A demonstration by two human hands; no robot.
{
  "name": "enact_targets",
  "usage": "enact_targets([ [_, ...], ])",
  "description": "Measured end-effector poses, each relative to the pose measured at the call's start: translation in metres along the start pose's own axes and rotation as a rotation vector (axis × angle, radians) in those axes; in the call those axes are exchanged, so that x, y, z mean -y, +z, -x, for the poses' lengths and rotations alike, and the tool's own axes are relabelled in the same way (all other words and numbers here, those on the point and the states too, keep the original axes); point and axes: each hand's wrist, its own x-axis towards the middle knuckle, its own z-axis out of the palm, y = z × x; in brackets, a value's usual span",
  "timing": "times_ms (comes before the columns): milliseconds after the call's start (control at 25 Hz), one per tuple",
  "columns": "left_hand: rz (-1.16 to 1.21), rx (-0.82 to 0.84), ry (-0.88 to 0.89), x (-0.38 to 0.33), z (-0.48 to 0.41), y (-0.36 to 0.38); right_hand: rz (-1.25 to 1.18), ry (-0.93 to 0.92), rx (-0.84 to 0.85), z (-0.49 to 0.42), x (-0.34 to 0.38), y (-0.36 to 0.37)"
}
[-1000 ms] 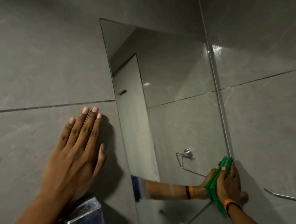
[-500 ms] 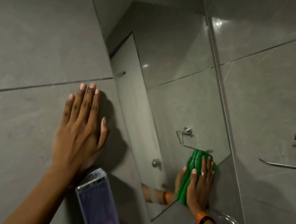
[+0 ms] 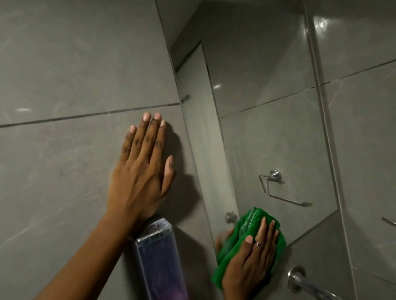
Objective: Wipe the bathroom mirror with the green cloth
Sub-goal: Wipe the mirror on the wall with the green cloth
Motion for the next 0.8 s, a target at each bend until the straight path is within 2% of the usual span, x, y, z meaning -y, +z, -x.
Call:
enact_targets([
  [200,-0.009,0.007,0.025,0.001,0.002,-0.002,0.006,-0.012,-0.08,-0.058,0.077,0.023],
  [520,0.014,-0.033,0.037,0.008,-0.006,-0.007,-0.132,-0.099,-0.005,-0.146,0.234,0.065],
  [800,-0.031,-0.083,-0.018,0.049,-0.032,-0.031,-0.203,-0.268,0.066,-0.196,0.341,0.086],
])
